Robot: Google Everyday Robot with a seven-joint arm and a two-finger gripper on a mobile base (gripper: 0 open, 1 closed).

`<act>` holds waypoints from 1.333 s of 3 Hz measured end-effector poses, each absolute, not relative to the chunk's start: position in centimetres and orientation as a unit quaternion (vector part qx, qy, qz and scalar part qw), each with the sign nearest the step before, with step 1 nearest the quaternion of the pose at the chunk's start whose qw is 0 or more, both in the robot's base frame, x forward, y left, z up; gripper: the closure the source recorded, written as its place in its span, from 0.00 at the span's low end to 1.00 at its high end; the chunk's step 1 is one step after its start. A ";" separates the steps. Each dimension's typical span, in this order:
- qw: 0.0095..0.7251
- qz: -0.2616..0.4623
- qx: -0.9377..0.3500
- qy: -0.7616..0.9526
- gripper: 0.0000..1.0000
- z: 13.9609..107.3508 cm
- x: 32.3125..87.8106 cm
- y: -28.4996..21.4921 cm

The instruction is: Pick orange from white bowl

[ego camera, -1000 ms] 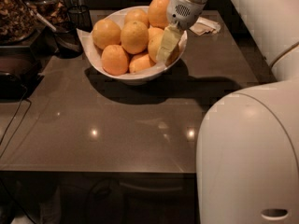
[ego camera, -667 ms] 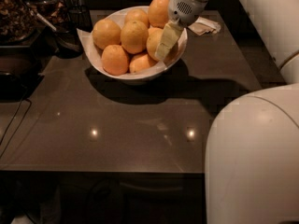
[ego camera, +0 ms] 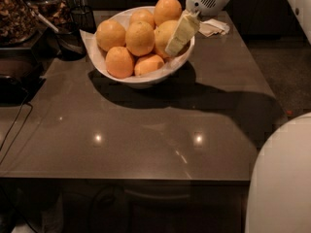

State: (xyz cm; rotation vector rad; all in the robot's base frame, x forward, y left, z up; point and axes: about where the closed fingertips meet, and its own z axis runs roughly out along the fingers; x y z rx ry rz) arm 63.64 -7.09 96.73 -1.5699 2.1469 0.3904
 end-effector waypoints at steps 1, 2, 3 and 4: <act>0.227 0.142 -0.569 0.778 1.00 96.7 63.7 -7.0; 0.243 0.158 -0.578 0.763 1.00 98.2 62.4 -6.3; 0.262 0.185 -0.582 0.747 1.00 99.6 60.0 -6.3; 0.278 0.208 -0.583 0.735 1.00 100.8 57.3 -6.5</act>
Offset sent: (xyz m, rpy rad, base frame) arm -0.0389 0.0109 0.0355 0.0930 -0.0272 0.0818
